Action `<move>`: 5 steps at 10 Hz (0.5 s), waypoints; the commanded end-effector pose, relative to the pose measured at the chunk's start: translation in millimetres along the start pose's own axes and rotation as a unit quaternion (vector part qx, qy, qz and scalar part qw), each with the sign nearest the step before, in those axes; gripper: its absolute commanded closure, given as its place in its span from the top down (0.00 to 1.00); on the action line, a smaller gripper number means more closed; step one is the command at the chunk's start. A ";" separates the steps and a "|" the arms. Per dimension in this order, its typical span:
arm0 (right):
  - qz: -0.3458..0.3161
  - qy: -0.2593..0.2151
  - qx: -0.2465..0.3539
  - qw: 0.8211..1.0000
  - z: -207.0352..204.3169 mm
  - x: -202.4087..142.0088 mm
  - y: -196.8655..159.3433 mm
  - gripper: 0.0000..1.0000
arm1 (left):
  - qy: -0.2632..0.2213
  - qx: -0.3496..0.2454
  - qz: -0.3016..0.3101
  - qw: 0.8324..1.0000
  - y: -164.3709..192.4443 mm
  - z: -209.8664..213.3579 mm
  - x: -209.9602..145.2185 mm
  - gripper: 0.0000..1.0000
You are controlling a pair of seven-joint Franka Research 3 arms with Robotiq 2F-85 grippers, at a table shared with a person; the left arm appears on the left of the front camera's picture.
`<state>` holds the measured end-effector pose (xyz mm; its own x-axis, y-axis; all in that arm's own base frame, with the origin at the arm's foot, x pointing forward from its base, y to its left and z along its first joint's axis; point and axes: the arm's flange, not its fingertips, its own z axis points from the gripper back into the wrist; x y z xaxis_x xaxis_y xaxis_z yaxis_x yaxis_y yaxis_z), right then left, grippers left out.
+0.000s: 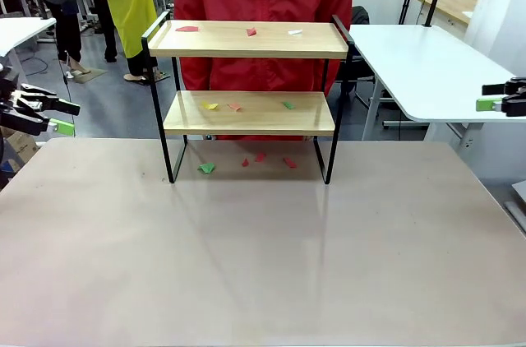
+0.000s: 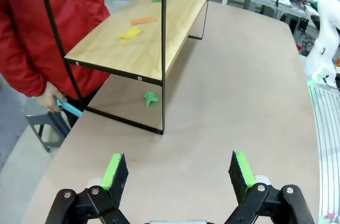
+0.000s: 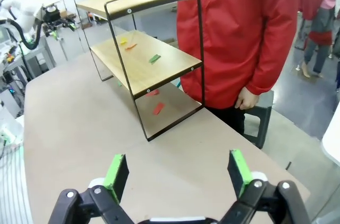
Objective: Clean the shelf.
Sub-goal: Pick up the Duster handed by the human.
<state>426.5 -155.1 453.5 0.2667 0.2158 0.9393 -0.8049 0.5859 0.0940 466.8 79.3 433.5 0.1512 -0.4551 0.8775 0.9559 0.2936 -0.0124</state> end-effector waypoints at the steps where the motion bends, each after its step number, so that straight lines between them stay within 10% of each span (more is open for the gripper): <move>1: 0.016 0.000 -0.005 1.000 5.3 5.7 3.6 1.00 | 0.000 -0.005 -0.009 1.000 -2.6 1.9 1.2 1.00; 5: 0.012 -0.034 0.014 0.999 4.0 -3.9 -33.4 1.00 | -0.108 -0.016 0.057 0.992 43.9 19.5 -20.9 1.00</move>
<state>431.9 -163.6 449.4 0.2800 0.1885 0.9413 -0.8106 0.5717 0.1266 483.2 103.2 426.6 0.1968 -0.3315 0.9227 0.9408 0.3286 -0.0826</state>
